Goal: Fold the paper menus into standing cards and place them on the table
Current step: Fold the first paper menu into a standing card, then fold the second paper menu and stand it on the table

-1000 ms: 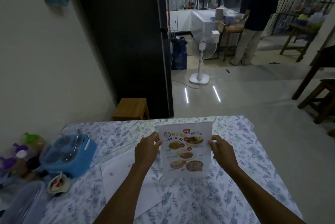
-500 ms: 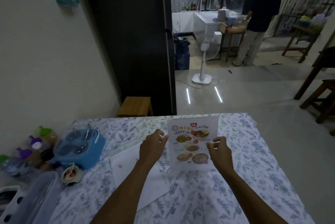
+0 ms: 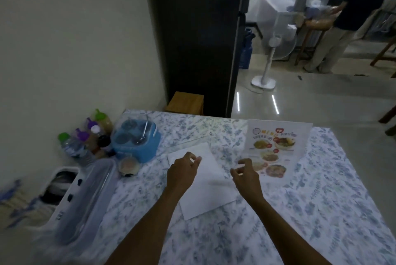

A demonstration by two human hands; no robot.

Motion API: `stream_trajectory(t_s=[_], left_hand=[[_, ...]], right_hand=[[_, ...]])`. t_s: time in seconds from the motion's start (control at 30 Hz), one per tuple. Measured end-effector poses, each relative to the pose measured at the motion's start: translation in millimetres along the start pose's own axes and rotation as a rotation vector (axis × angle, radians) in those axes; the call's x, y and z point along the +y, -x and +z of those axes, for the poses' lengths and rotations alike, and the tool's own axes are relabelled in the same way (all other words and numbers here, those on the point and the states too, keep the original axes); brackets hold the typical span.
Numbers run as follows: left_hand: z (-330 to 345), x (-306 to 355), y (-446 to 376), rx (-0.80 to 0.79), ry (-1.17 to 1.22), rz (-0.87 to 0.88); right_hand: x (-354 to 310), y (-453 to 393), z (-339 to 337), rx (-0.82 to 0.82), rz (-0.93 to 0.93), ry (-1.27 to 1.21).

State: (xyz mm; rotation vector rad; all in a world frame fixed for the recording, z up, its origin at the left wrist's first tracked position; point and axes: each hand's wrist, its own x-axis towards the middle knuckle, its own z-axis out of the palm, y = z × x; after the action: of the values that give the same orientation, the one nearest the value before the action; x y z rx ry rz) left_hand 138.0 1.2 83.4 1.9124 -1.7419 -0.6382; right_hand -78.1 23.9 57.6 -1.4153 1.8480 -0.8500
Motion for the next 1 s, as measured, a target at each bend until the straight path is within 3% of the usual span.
stream_trajectory(t_s=[0.17, 0.37, 0.47, 0.67, 0.87, 1.0], left_hand=[[1, -65, 5, -0.056, -0.044, -0.117], [26, -112, 11, -0.383, 0.039, -0.337], [38, -125, 19, -0.463, 0.111, -0.380], [50, -120, 19, -0.451, 0.158, -0.371], [46, -127, 17, -0.248, 0.173, -0.371], [22, -117, -1, -0.170, 0.235, -0.342]], right_hand=[[-2, -4, 38, -0.085, 0.029, 0.123], [25, -14, 61, -0.169, 0.164, 0.321], [47, -15, 70, -0.232, 0.279, 0.406], [49, -1, 90, -0.236, 0.303, 0.484], [37, -5, 79, -0.252, 0.376, 0.225], [12, -8, 60, -0.150, 0.346, 0.155]])
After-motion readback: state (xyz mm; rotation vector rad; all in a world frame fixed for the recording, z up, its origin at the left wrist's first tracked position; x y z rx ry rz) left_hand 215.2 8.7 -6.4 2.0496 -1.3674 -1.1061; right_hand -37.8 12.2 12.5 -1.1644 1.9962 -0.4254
